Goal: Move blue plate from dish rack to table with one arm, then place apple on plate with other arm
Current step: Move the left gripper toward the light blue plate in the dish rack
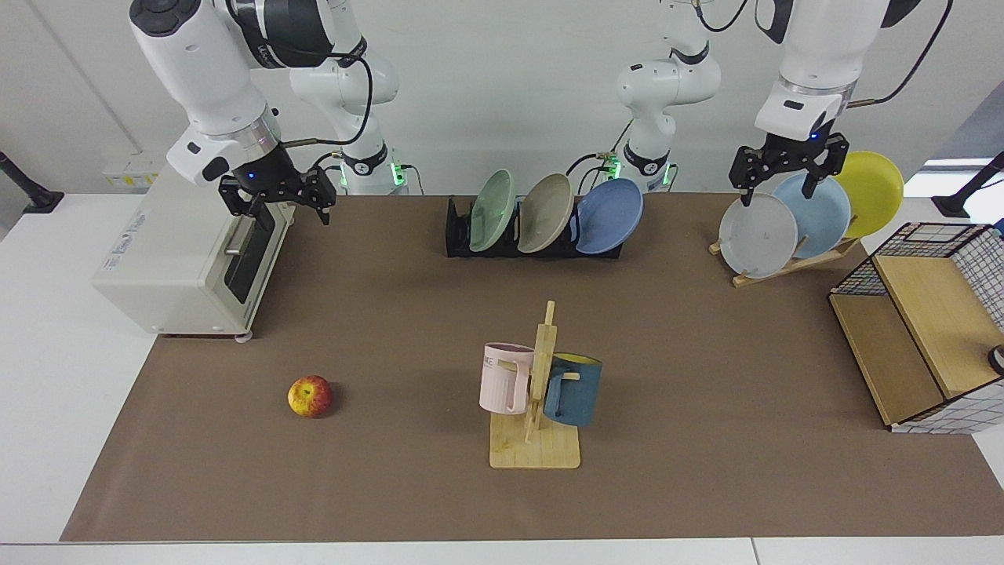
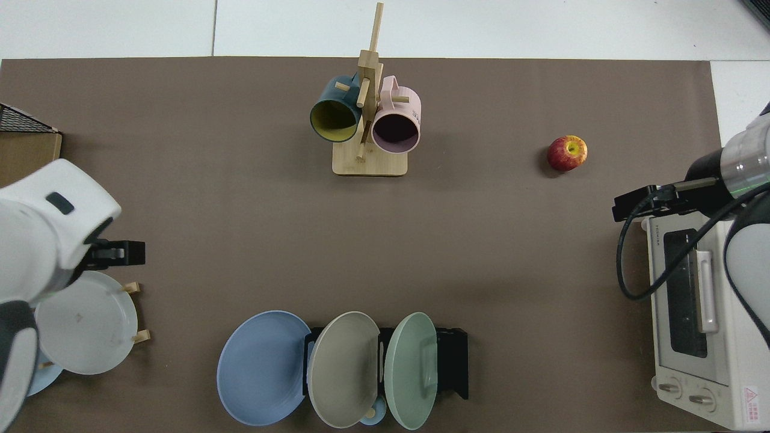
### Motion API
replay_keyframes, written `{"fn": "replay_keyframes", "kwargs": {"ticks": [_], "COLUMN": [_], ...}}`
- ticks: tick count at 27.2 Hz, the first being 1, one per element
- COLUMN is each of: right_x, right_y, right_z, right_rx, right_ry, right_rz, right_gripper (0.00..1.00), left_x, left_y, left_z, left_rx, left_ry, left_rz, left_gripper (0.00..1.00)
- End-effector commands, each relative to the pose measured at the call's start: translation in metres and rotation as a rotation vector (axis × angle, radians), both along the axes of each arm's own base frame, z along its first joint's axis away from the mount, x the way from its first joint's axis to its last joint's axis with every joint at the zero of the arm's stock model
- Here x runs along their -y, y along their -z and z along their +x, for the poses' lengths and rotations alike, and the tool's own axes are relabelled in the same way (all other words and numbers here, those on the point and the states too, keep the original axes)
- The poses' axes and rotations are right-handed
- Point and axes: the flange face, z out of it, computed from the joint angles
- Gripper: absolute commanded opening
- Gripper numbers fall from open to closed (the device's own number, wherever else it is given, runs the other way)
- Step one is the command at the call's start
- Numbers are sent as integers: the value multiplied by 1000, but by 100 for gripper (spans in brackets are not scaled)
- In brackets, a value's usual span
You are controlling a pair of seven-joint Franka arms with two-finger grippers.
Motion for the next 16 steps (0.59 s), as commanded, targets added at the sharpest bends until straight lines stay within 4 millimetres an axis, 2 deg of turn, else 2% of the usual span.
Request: {"fn": "replay_keyframes", "kwargs": {"ticks": [1, 4, 7, 13, 16], "right_x": [2, 2, 2, 2, 2], "right_y": [-1, -1, -1, -1, -1], "right_z": [-4, -4, -4, -4, -4], "right_rx": [-8, -8, -6, -6, -6], "right_ry": [-12, -12, -11, -11, -11], "right_rz": [22, 22, 22, 24, 22], "right_gripper": [100, 100, 100, 100, 100], "left_x": [23, 39, 64, 95, 105], "left_y": [22, 32, 56, 86, 90], "left_z": [-50, -62, -76, -107, -124], "left_rx": [54, 56, 62, 59, 75], "left_ry": [-44, -69, -83, -82, -73], "left_rz": [92, 118, 174, 230, 239], "left_gripper": [100, 100, 100, 100, 100]}}
